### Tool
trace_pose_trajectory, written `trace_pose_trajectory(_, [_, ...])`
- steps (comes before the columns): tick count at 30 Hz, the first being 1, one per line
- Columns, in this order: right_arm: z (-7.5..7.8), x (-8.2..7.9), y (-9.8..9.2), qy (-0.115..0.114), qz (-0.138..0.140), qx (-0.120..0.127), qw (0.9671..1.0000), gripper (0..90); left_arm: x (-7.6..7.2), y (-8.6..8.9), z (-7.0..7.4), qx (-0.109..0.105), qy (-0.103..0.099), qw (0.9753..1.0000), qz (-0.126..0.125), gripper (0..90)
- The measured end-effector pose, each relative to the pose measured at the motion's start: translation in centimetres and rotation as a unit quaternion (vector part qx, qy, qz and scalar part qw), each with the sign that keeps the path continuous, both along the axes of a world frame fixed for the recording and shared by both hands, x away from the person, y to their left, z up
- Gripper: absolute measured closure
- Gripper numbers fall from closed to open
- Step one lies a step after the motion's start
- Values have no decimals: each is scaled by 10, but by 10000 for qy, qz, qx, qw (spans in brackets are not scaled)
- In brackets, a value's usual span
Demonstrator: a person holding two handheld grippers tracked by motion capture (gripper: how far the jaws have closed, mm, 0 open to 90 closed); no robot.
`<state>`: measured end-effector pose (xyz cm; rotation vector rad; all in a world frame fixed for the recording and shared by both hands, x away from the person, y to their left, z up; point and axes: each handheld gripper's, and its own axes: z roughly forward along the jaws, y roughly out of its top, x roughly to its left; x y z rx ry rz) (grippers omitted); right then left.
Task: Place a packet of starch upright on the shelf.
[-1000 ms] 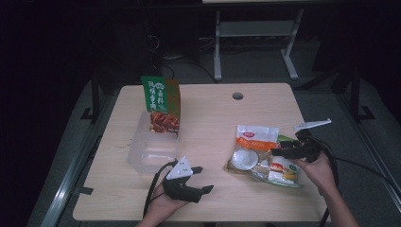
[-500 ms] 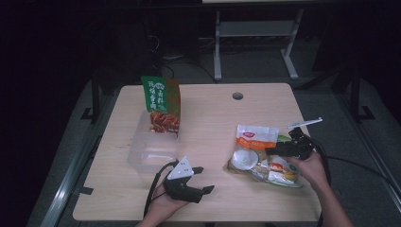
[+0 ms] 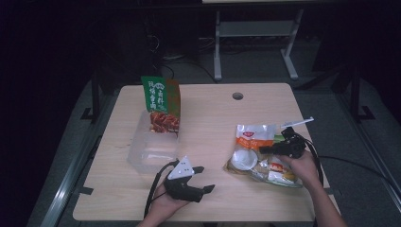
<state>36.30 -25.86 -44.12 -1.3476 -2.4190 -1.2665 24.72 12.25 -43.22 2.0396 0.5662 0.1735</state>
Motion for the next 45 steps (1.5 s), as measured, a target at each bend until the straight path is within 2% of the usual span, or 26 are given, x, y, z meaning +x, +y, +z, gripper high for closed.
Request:
trace_pose_trajectory(4, [4,-1,5,-42,102,-70,9999,860,0,-1,0,-24,18,10000,9,281])
trace_pose_trajectory(7, [8,-4,7,-147,151,-97,9997,887,1,0,0,-6,23,10000,-1,281])
trace_pose_trajectory(13, [24,-10,17,-438,318,-87,9985,894,2,1,0,-32,32,10000,25,282])
trace_pose_trajectory(22, [46,-22,32,-843,572,-71,9948,896,3,1,0,-53,42,10000,31,285])
trace_pose_trajectory(32, [69,-43,58,-1335,1068,-93,9852,898,5,2,0,-56,53,9999,66,288])
trace_pose_trajectory(40, [79,-55,78,-1560,1358,-110,9783,899,8,5,1,-21,65,9999,135,305])
trace_pose_trajectory(45, [81,-61,85,-1640,1528,6,9746,900,10,5,0,3,82,9998,165,304])
